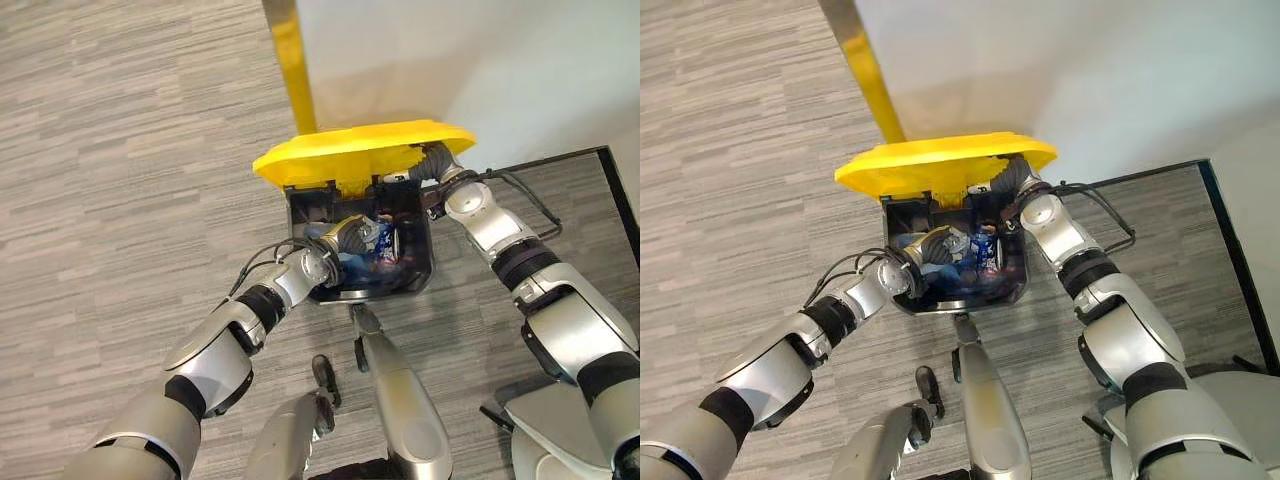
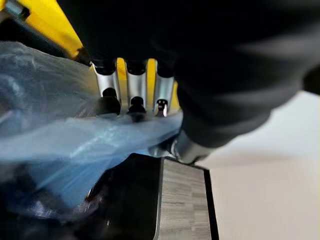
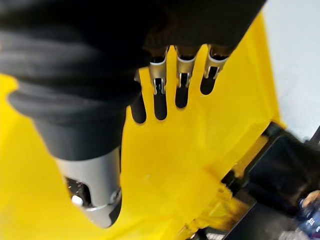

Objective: Gather garbage on tea table into small bin, then transfer packed bag to large trash can.

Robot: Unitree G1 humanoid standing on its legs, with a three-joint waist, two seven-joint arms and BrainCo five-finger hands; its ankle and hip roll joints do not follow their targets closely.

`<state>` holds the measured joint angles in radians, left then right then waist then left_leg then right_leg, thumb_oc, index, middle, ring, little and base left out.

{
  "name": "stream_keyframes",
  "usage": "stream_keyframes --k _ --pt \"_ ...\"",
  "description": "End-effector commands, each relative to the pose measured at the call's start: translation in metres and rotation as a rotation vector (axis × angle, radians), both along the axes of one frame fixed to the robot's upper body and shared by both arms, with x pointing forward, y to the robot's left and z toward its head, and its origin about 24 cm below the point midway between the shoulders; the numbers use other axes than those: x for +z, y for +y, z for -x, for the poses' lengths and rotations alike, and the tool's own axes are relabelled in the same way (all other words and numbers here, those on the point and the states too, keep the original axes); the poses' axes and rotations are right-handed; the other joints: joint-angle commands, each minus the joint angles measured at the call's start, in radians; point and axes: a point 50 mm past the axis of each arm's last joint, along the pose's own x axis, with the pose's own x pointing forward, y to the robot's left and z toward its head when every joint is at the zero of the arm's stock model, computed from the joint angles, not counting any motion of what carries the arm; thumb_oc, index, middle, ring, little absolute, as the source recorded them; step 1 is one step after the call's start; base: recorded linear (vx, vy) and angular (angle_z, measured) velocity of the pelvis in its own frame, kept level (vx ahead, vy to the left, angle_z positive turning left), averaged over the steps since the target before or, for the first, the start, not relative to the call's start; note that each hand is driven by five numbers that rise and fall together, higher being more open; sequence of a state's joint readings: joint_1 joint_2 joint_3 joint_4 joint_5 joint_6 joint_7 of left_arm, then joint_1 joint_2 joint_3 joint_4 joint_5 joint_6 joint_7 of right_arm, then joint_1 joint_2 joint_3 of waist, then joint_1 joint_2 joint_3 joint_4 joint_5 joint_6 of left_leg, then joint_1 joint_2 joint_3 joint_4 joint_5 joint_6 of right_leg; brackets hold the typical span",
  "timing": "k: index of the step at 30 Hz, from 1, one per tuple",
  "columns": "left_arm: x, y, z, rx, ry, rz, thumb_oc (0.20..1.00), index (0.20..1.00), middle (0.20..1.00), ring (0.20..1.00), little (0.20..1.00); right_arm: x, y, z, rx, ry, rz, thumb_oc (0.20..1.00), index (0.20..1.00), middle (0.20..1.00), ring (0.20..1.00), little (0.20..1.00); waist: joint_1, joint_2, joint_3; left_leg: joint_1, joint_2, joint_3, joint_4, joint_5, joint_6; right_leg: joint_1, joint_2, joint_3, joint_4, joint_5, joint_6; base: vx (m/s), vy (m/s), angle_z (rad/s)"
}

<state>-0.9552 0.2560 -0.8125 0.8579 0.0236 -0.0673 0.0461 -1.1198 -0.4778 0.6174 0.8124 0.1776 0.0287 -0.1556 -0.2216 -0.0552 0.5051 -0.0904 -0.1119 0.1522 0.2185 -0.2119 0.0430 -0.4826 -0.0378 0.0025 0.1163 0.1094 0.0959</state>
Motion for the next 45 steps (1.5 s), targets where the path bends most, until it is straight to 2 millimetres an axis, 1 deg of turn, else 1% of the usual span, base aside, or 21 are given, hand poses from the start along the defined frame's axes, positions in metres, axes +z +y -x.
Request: stream_keyframes --k 1,6,9,13,16,17,19,22,25,28,30,33,34,35,36,37,38,39,40,41,45 --pt "-0.013 0.003 0.009 0.016 -0.022 0.025 1.000 1.000 1.000 1.000 1.000 0.004 0.012 0.002 0.041 -0.054 -0.041 1.000 1.000 1.000 1.000 1.000 0.043 -0.021 -0.128 0.042 -0.029 -0.006 0.060 -0.144 -0.011 -0.034 -0.046 -0.080 -0.074 0.114 0.069 0.00 -0.041 0.01" --pt "-0.024 0.023 0.006 0.107 -0.027 -0.039 1.000 1.000 1.000 1.000 1.000 0.003 0.013 0.004 0.058 -0.059 -0.056 1.000 1.000 1.000 1.000 1.000 0.053 -0.024 -0.129 0.045 -0.022 0.002 0.045 -0.139 -0.016 -0.028 -0.056 -0.114 -0.083 0.112 0.071 0.00 0.000 0.00" --pt "-0.037 0.042 0.010 0.176 -0.006 -0.043 1.000 1.000 1.000 1.000 1.000 -0.003 0.010 0.008 0.071 -0.058 -0.063 1.000 1.000 1.000 1.000 1.000 0.064 -0.024 -0.135 0.060 -0.022 -0.006 0.037 -0.138 -0.018 -0.017 -0.062 -0.123 -0.088 0.121 0.070 0.00 -0.006 0.03" --pt "-0.065 0.071 0.025 0.295 0.096 0.047 1.000 1.000 1.000 1.000 1.000 -0.021 -0.001 0.017 0.079 -0.027 -0.056 1.000 1.000 1.000 1.000 1.000 0.078 -0.033 -0.157 0.075 -0.022 -0.015 0.037 -0.142 -0.016 0.003 -0.068 -0.133 -0.097 0.126 0.067 0.00 -0.029 0.06" --pt "-0.074 0.079 0.034 0.328 0.131 0.104 1.000 1.000 1.000 1.000 1.000 -0.032 -0.007 0.022 0.073 -0.005 -0.058 1.000 1.000 1.000 1.000 1.000 0.085 -0.037 -0.167 0.084 -0.022 -0.017 0.037 -0.145 -0.014 0.015 -0.070 -0.138 -0.103 0.127 0.066 -0.02 -0.018 0.13" --pt "-0.081 0.088 0.047 0.361 0.154 0.203 1.000 1.000 1.000 1.000 1.000 -0.046 -0.012 0.030 0.074 0.018 -0.056 1.000 1.000 1.000 1.000 1.000 0.100 -0.046 -0.180 0.093 -0.022 -0.020 0.042 -0.151 -0.010 0.033 -0.076 -0.148 -0.109 0.130 0.066 -0.03 -0.032 0.11" --pt "-0.081 0.097 0.058 0.371 0.153 0.278 1.000 1.000 1.000 1.000 1.000 -0.062 -0.019 0.038 0.065 0.049 -0.078 1.000 1.000 1.000 1.000 1.000 0.117 -0.052 -0.192 0.108 -0.023 -0.027 0.046 -0.155 -0.006 0.050 -0.082 -0.154 -0.113 0.134 0.070 -0.06 -0.026 0.11" --pt "-0.082 0.103 0.066 0.379 0.167 0.340 1.000 1.000 1.000 1.000 1.000 -0.074 -0.023 0.044 0.061 0.076 -0.090 1.000 1.000 1.000 1.000 1.000 0.125 -0.056 -0.197 0.118 -0.025 -0.032 0.051 -0.159 -0.004 0.064 -0.088 -0.156 -0.117 0.138 0.072 -0.05 -0.008 0.03" --pt "-0.086 0.121 0.079 0.423 0.190 0.415 1.000 1.000 1.000 1.000 1.000 -0.090 -0.030 0.053 0.047 0.116 -0.096 1.000 1.000 1.000 1.000 1.000 0.138 -0.060 -0.202 0.130 -0.034 -0.042 0.063 -0.163 0.002 0.085 -0.098 -0.159 -0.127 0.147 0.078 -0.05 -0.003 0.03" --pt "-0.099 0.149 0.100 0.517 0.233 0.453 1.000 1.000 1.000 1.000 1.000 -0.108 -0.039 0.064 0.028 0.161 -0.090 1.000 1.000 1.000 1.000 1.000 0.155 -0.066 -0.206 0.139 -0.051 -0.049 0.080 -0.167 0.010 0.108 -0.112 -0.168 -0.136 0.165 0.090 -0.08 0.017 0.04" --pt "-0.125 0.194 0.137 0.708 0.315 0.460 1.000 1.000 1.000 1.000 1.000 -0.136 -0.056 0.084 -0.017 0.240 -0.109 1.000 1.000 1.000 1.000 1.000 0.175 -0.073 -0.207 0.137 -0.083 -0.053 0.098 -0.154 0.030 0.129 -0.129 -0.172 -0.130 0.190 0.117 -0.16 0.098 0.06" --pt "-0.139 0.218 0.162 0.824 0.365 0.447 1.000 1.000 1.000 1.000 1.000 -0.152 -0.068 0.098 -0.048 0.294 -0.115 1.000 1.000 1.000 1.000 1.000 0.177 -0.068 -0.216 0.153 -0.085 -0.045 0.056 -0.124 0.035 0.124 -0.142 -0.205 -0.098 0.195 0.130 -0.09 0.088 -0.05" --pt "-0.143 0.225 0.170 0.863 0.375 0.443 1.000 1.000 1.000 1.000 1.000 -0.159 -0.072 0.103 -0.065 0.315 -0.114 1.000 1.000 1.000 1.000 1.000 0.174 -0.065 -0.213 0.159 -0.083 -0.039 0.036 -0.106 0.035 0.115 -0.149 -0.211 -0.067 0.226 0.143 -0.07 0.074 -0.08" --pt "-0.148 0.231 0.179 0.906 0.389 0.452 1.000 1.000 1.000 1.000 1.000 -0.168 -0.076 0.110 -0.082 0.346 -0.122 1.000 1.000 1.000 1.000 1.000 0.176 -0.050 -0.207 0.158 -0.067 -0.036 0.025 -0.089 0.035 0.112 -0.143 -0.218 -0.028 0.215 0.149 -0.10 0.066 -0.30" --pt "-0.150 0.232 0.182 0.921 0.397 0.457 1.000 1.000 1.000 1.000 1.000 -0.171 -0.077 0.112 -0.084 0.356 -0.127 1.000 1.000 1.000 1.000 1.000 0.175 -0.052 -0.209 0.153 -0.066 -0.033 0.015 -0.076 0.035 0.114 -0.148 -0.222 -0.018 0.203 0.146 -0.13 0.060 -0.45" --pt "-0.153 0.235 0.185 0.938 0.409 0.449 1.000 1.000 1.000 1.000 1.000 -0.179 -0.081 0.118 -0.101 0.381 -0.134 1.000 1.000 1.000 1.000 1.000 0.175 -0.040 -0.211 0.145 -0.055 -0.033 0.005 -0.061 0.034 0.119 -0.147 -0.217 0.022 0.153 0.132 -0.19 0.046 -0.44" --pt "-0.157 0.238 0.192 0.960 0.432 0.445 1.000 1.000 1.000 1.000 1.000 -0.195 -0.089 0.131 -0.142 0.431 -0.154 1.000 1.000 1.000 1.000 1.000 0.180 -0.018 -0.216 0.119 -0.029 -0.032 -0.003 -0.037 0.031 0.133 -0.121 -0.164 0.134 0.046 0.090 -0.19 0.037 -0.24" --pt "-0.157 0.240 0.192 0.965 0.438 0.439 1.000 1.000 1.000 1.000 1.000 -0.200 -0.093 0.136 -0.160 0.451 -0.163 1.000 1.000 1.000 1.000 1.000 0.182 -0.010 -0.220 0.109 -0.016 -0.034 -0.013 -0.026 0.031 0.133 -0.109 -0.130 0.194 0.011 0.074 -0.14 0.014 -0.06" --pt "-0.157 0.240 0.192 0.965 0.437 0.439 1.000 1.000 1.000 1.000 1.000 -0.200 -0.093 0.136 -0.160 0.451 -0.163 1.000 1.000 1.000 1.000 1.000 0.183 -0.013 -0.222 0.106 -0.019 -0.034 -0.014 -0.023 0.031 0.130 -0.110 -0.128 0.193 0.013 0.073 -0.01 -0.099 -0.06" --pt "-0.161 0.241 0.198 0.979 0.456 0.428 1.000 1.000 1.000 1.000 1.000 -0.218 -0.103 0.152 -0.220 0.515 -0.192 1.000 1.000 1.000 1.000 1.000 0.192 -0.014 -0.245 0.088 -0.003 -0.036 -0.030 -0.011 0.015 0.216 -0.090 -0.078 0.140 -0.047 0.053 0.03 -0.131 0.03" --pt "-0.163 0.242 0.201 0.995 0.467 0.438 1.000 1.000 1.000 1.000 1.000 -0.232 -0.106 0.161 -0.250 0.571 -0.193 1.000 1.000 1.000 1.000 1.000 0.197 -0.017 -0.261 0.077 0.018 -0.013 -0.042 0.000 0.006 0.232 -0.077 -0.084 0.079 -0.042 0.052 0.04 -0.094 -0.25"
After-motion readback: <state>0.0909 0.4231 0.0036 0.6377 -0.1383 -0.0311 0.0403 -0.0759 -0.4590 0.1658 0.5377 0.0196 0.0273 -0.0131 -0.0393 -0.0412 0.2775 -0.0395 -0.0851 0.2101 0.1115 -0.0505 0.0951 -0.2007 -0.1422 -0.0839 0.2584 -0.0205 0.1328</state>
